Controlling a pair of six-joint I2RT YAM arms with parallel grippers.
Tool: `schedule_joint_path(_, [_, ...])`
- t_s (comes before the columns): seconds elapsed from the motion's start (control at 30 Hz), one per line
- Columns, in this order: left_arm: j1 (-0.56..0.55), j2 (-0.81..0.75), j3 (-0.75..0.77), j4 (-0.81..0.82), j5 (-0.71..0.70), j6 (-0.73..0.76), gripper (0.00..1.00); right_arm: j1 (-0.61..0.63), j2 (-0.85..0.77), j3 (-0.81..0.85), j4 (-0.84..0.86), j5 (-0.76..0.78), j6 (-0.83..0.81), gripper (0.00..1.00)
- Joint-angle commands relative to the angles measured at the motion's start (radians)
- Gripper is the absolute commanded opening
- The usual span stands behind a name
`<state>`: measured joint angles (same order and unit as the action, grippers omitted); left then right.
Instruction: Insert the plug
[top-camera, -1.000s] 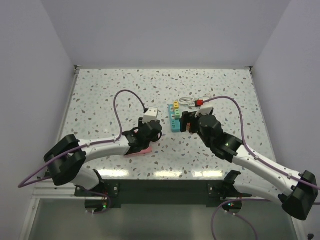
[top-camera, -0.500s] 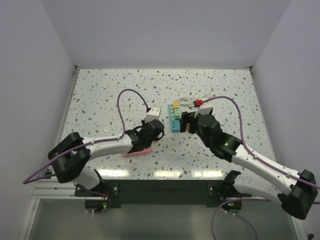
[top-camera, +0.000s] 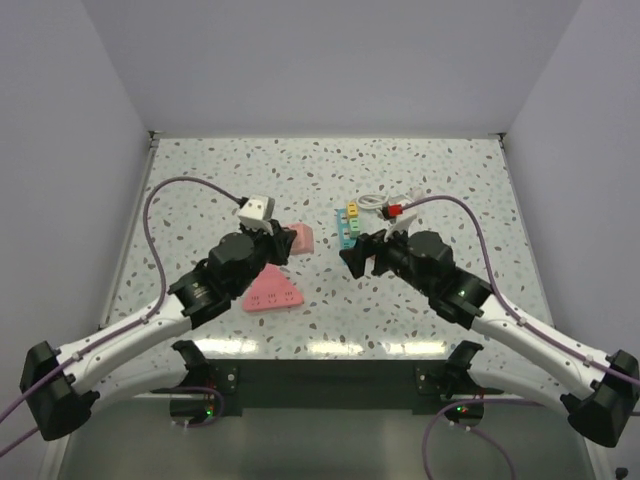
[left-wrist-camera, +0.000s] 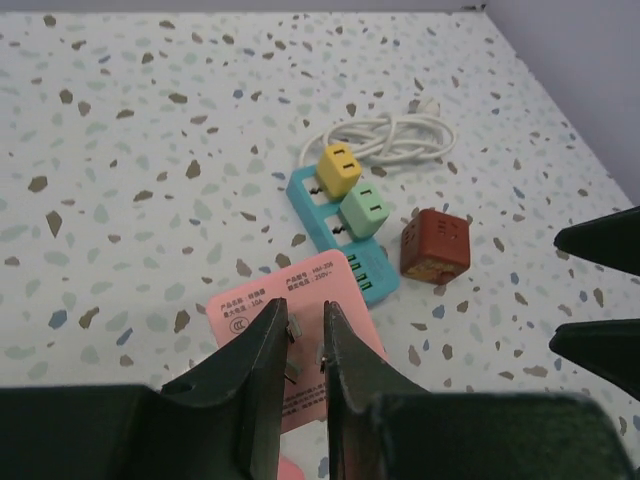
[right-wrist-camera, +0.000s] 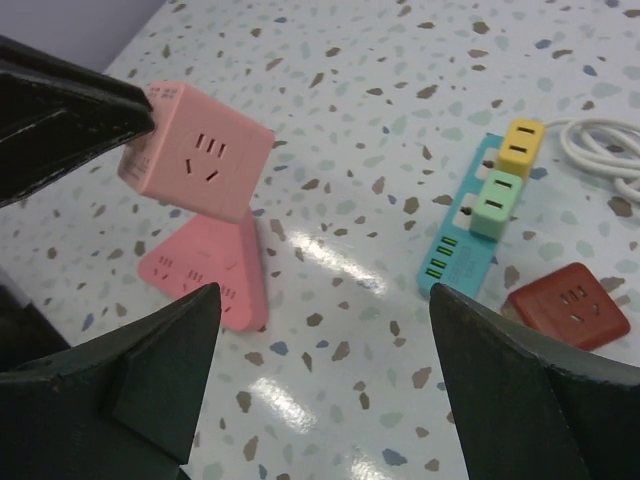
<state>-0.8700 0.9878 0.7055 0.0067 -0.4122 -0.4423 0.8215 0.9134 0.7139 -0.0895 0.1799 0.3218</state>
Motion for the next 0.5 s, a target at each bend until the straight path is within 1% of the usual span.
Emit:
schedule_joint_path(0.0, [0.038, -0.116, -0.047, 0.114, 0.157, 0.121, 0.00, -0.004, -0.060, 0.029, 0.085, -0.170, 0.032, 0.89])
schedule_joint_path(0.07, [0.048, -0.197, -0.081, 0.168, 0.228, 0.145, 0.00, -0.002, -0.083, 0.022, 0.158, -0.258, 0.054, 0.91])
schedule_joint_path(0.1, [0.049, -0.221, -0.095, 0.199, 0.296, 0.166, 0.00, -0.004, -0.084, 0.018, 0.180, -0.292, 0.072, 0.91])
schedule_joint_path(0.13, [0.049, -0.244, -0.100, 0.210, 0.329, 0.174, 0.00, -0.004, -0.085, 0.016, 0.201, -0.354, 0.082, 0.92])
schedule_joint_path(0.2, [0.049, -0.296, -0.103, 0.243, 0.407, 0.194, 0.00, -0.002, -0.070, 0.010, 0.269, -0.410, 0.105, 0.93])
schedule_joint_path(0.23, [0.049, -0.325, -0.103, 0.257, 0.449, 0.198, 0.00, -0.002, -0.064, 0.006, 0.325, -0.462, 0.112, 0.94])
schedule_joint_path(0.37, [0.049, -0.367, -0.112, 0.337, 0.591, 0.211, 0.00, -0.002, -0.031, -0.013, 0.448, -0.551, 0.160, 0.96])
schedule_joint_path(0.47, [0.049, -0.397, -0.112, 0.384, 0.676, 0.221, 0.00, -0.002, -0.031, -0.021, 0.497, -0.582, 0.163, 0.97])
